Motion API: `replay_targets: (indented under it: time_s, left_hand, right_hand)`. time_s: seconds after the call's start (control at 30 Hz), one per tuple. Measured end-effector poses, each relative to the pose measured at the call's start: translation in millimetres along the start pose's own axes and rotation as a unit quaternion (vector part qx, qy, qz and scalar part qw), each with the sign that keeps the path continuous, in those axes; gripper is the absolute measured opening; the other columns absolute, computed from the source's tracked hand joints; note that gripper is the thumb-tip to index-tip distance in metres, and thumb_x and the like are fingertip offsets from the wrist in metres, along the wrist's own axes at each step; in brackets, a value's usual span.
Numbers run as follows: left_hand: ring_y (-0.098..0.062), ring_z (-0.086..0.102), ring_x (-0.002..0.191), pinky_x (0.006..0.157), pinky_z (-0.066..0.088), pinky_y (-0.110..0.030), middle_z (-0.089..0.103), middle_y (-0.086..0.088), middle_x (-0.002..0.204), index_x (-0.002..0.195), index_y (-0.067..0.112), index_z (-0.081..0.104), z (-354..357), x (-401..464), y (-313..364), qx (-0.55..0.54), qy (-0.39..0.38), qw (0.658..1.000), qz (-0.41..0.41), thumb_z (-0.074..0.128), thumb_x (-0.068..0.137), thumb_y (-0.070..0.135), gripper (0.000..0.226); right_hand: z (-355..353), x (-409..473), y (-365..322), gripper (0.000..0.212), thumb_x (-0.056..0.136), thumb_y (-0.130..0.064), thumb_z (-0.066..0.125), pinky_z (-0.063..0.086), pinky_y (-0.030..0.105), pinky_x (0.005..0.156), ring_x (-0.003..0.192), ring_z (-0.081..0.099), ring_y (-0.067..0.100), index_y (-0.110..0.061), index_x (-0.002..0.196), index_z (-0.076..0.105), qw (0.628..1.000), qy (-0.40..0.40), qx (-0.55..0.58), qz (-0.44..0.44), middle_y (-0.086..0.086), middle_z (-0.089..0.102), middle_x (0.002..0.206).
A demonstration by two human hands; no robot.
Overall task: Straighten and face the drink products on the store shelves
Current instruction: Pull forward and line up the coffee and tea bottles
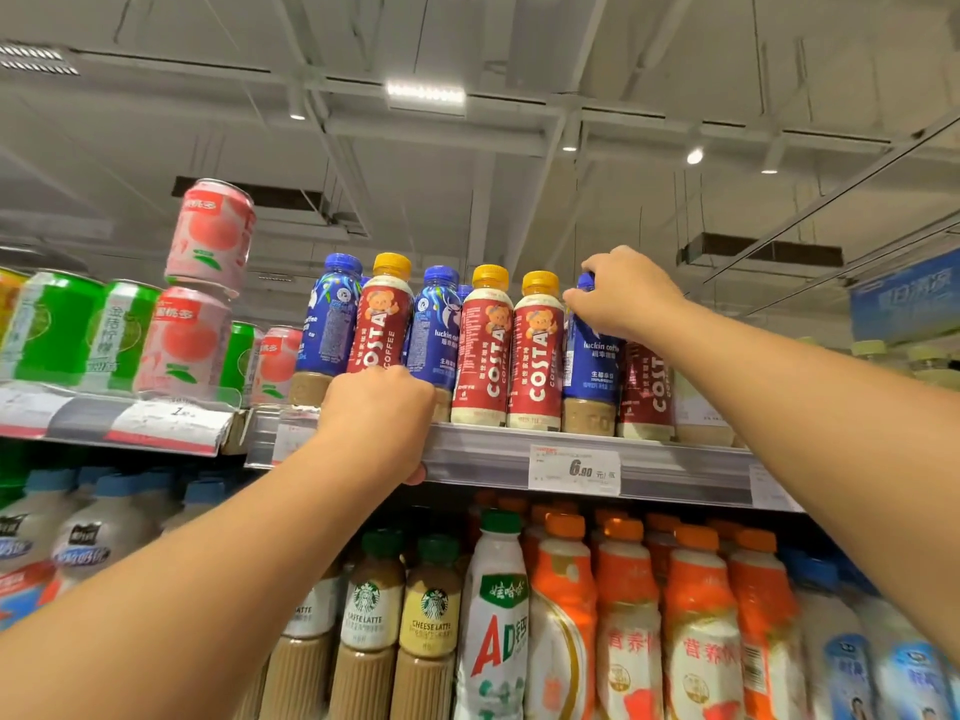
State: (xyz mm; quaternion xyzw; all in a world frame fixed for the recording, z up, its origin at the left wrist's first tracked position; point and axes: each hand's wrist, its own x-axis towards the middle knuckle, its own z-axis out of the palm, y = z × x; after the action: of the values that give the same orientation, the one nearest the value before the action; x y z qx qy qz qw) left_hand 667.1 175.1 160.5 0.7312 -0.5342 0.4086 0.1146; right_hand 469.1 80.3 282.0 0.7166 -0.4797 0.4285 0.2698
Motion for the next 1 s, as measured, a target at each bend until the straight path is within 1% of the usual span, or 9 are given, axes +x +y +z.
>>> replay_targets:
  time_s: [0.23, 0.33, 0.43, 0.53, 0.6, 0.7, 0.8, 0.9, 1.0]
  left_hand:
    - [-0.023, 0.059, 0.103, 0.067, 0.039, -0.035, 0.057, -0.002, 0.113, 0.122, 0.022, 0.053, 4, -4, 2, -0.013, 0.02, 1.0, -0.008, 0.08, 0.072, 0.042, 0.061]
    - [-0.023, 0.056, 0.108, 0.072, 0.044, -0.036, 0.054, -0.003, 0.117, 0.126, 0.023, 0.048, 8, -10, 3, -0.041, 0.039, 0.998, -0.005, 0.078, 0.075, 0.037, 0.061]
    - [-0.022, 0.053, 0.111, 0.077, 0.048, -0.037, 0.051, -0.001, 0.119, 0.127, 0.022, 0.046, 13, -16, 1, -0.067, 0.053, 0.996, 0.001, 0.075, 0.077, 0.041, 0.061]
    - [-0.019, 0.053, 0.108, 0.08, 0.048, -0.037, 0.052, 0.002, 0.113, 0.123, 0.025, 0.051, 11, -16, -10, -0.127, 0.032, 0.991, 0.016, 0.07, 0.077, 0.056, 0.059]
    - [-0.015, 0.057, 0.102, 0.084, 0.051, -0.034, 0.059, 0.006, 0.109, 0.121, 0.027, 0.058, 3, -18, -19, -0.268, 0.027, 0.962, 0.052, 0.062, 0.078, 0.065, 0.058]
    - [-0.006, 0.061, 0.106, 0.094, 0.05, -0.031, 0.065, 0.009, 0.116, 0.127, 0.026, 0.058, -11, -30, -23, -0.543, 0.019, 0.834, 0.099, 0.059, 0.069, 0.076, 0.076]
    - [-0.003, 0.066, 0.097, 0.089, 0.055, -0.034, 0.068, 0.009, 0.111, 0.127, 0.028, 0.053, -18, -43, -16, -0.666, -0.022, 0.739, 0.096, 0.069, 0.064, 0.068, 0.077]
    - [-0.005, 0.069, 0.087, 0.082, 0.058, -0.038, 0.073, 0.009, 0.098, 0.112, 0.028, 0.061, -12, -47, -17, -0.692, 0.012, 0.718, 0.077, 0.079, 0.07, 0.053, 0.052]
    - [-0.004, 0.069, 0.079, 0.077, 0.058, -0.037, 0.073, 0.009, 0.086, 0.097, 0.025, 0.066, 1, -48, -32, -0.679, 0.066, 0.73, 0.049, 0.075, 0.063, 0.058, 0.048]
  right_hand:
    - [-15, -17, 10, 0.029, 0.088, -0.041, 0.063, 0.044, 0.028, 0.055, 0.088, 0.059, 0.022, -0.025, 0.104, 0.045, 0.986, 0.036, 0.161, 0.037, 0.002, 0.057, 0.101]
    - [-27, -32, 5, 0.025, 0.088, -0.038, 0.063, 0.045, 0.027, 0.058, 0.088, 0.06, 0.023, -0.022, 0.101, 0.048, 0.98, 0.061, 0.187, 0.012, 0.004, 0.06, 0.099]
    - [-46, -47, -3, 0.024, 0.086, -0.037, 0.064, 0.055, 0.039, 0.073, 0.089, 0.062, 0.024, -0.021, 0.099, 0.05, 0.976, 0.105, 0.191, -0.023, 0.003, 0.063, 0.099]
    - [-69, -60, -14, 0.027, 0.085, -0.042, 0.066, 0.055, 0.034, 0.066, 0.087, 0.062, 0.017, -0.023, 0.099, 0.052, 0.966, 0.108, 0.233, -0.026, -0.004, 0.061, 0.095]
    - [-77, -69, -26, 0.029, 0.085, -0.043, 0.067, 0.053, 0.028, 0.061, 0.086, 0.063, 0.013, -0.023, 0.099, 0.053, 0.959, 0.091, 0.268, -0.013, -0.006, 0.061, 0.095]
    - [-76, -83, -53, 0.027, 0.081, -0.044, 0.071, 0.057, 0.034, 0.069, 0.083, 0.067, 0.014, -0.024, 0.089, 0.055, 0.952, 0.069, 0.3, -0.004, -0.003, 0.067, 0.092]
    - [-66, -94, -82, 0.027, 0.079, -0.044, 0.073, 0.058, 0.036, 0.071, 0.08, 0.068, 0.015, -0.027, 0.081, 0.052, 0.948, 0.039, 0.314, -0.001, -0.002, 0.069, 0.089]
    - [-52, -100, -108, 0.031, 0.077, -0.045, 0.074, 0.059, 0.038, 0.07, 0.078, 0.069, 0.016, -0.022, 0.086, 0.056, 0.944, 0.018, 0.33, 0.004, 0.001, 0.071, 0.089]
    - [-41, -103, -127, 0.035, 0.078, -0.05, 0.073, 0.06, 0.036, 0.066, 0.077, 0.07, 0.013, -0.023, 0.091, 0.055, 0.938, -0.002, 0.346, 0.0, 0.0, 0.071, 0.092]
